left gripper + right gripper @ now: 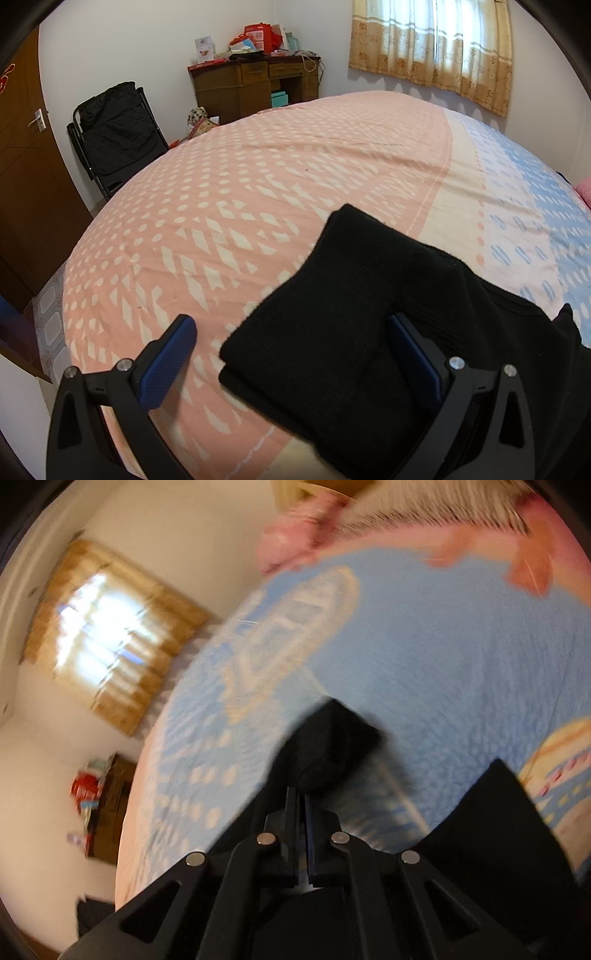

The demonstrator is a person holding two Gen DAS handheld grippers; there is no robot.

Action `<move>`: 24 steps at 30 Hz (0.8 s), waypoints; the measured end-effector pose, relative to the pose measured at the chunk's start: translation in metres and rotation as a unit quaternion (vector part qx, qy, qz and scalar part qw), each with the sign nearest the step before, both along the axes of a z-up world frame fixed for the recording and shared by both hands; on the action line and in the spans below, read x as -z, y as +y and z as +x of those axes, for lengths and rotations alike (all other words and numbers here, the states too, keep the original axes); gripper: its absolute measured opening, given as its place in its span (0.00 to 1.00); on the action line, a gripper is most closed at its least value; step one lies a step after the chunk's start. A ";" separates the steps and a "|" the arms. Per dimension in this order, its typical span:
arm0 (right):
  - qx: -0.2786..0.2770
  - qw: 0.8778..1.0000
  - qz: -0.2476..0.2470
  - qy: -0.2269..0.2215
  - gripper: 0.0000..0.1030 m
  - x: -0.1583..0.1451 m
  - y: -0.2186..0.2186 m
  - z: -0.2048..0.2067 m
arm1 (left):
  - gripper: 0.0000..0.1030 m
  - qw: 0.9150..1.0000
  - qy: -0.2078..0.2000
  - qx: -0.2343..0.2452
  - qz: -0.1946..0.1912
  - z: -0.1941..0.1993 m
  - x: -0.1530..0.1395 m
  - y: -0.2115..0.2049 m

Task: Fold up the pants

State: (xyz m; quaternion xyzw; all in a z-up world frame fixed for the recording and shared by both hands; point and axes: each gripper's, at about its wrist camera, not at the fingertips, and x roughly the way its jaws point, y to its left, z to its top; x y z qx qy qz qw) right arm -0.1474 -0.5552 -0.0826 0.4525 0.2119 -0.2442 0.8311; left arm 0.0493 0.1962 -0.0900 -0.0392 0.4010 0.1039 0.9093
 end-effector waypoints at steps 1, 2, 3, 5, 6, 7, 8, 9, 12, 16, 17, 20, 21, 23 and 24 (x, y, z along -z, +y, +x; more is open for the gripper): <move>-0.006 1.000 -0.008 -0.011 0.02 -0.011 0.005 -0.004 | 1.00 1.000 0.001 0.000 0.000 0.000 0.000 0.000; -0.011 1.000 -0.013 -0.026 0.02 -0.023 0.009 -0.009 | 1.00 1.000 0.001 0.000 0.000 0.001 0.000 0.000; -0.018 0.999 -0.016 -0.047 0.02 -0.038 0.013 -0.016 | 1.00 1.000 0.001 0.000 0.000 0.001 0.000 0.000; -0.029 0.997 -0.019 -0.065 0.02 -0.058 0.017 -0.028 | 1.00 1.000 0.001 0.001 -0.001 0.001 0.000 0.000; -0.034 0.997 -0.015 -0.072 0.02 -0.067 0.021 -0.037 | 1.00 1.000 0.002 0.002 -0.001 0.001 0.000 0.000; -0.036 0.996 -0.012 -0.078 0.02 -0.073 0.023 -0.045 | 1.00 1.000 0.003 0.003 -0.003 0.001 0.000 0.000; -0.037 0.996 -0.009 -0.083 0.02 -0.078 0.026 -0.056 | 1.00 1.000 0.004 0.005 -0.004 0.002 0.000 0.000; -0.039 0.996 -0.008 -0.085 0.02 -0.081 0.030 -0.065 | 1.00 1.000 0.004 0.007 -0.006 0.002 -0.001 0.001; -0.055 0.995 0.009 -0.086 0.02 -0.076 0.037 -0.096 | 1.00 1.000 0.009 0.013 -0.009 0.004 -0.002 0.002; -0.056 0.998 0.024 -0.025 0.02 -0.046 0.041 -0.131 | 1.00 0.999 0.025 0.041 -0.021 0.004 -0.013 -0.002; -0.055 0.998 0.034 -0.002 0.02 -0.036 0.042 -0.138 | 1.00 0.998 0.019 0.052 -0.024 0.001 -0.020 -0.005; -0.043 0.993 0.046 0.095 0.03 -0.013 0.046 -0.160 | 1.00 0.996 -0.009 0.085 -0.026 -0.008 -0.045 -0.022; -0.032 0.990 0.050 0.127 0.03 -0.009 0.047 -0.168 | 1.00 0.995 -0.019 0.099 -0.027 -0.011 -0.054 -0.031; -0.009 0.986 0.051 0.156 0.04 -0.010 0.043 -0.178 | 1.00 0.991 -0.037 0.124 -0.029 -0.016 -0.071 -0.050; 0.010 0.987 0.045 0.155 0.04 -0.014 0.039 -0.184 | 1.00 0.989 -0.043 0.136 -0.030 -0.018 -0.078 -0.058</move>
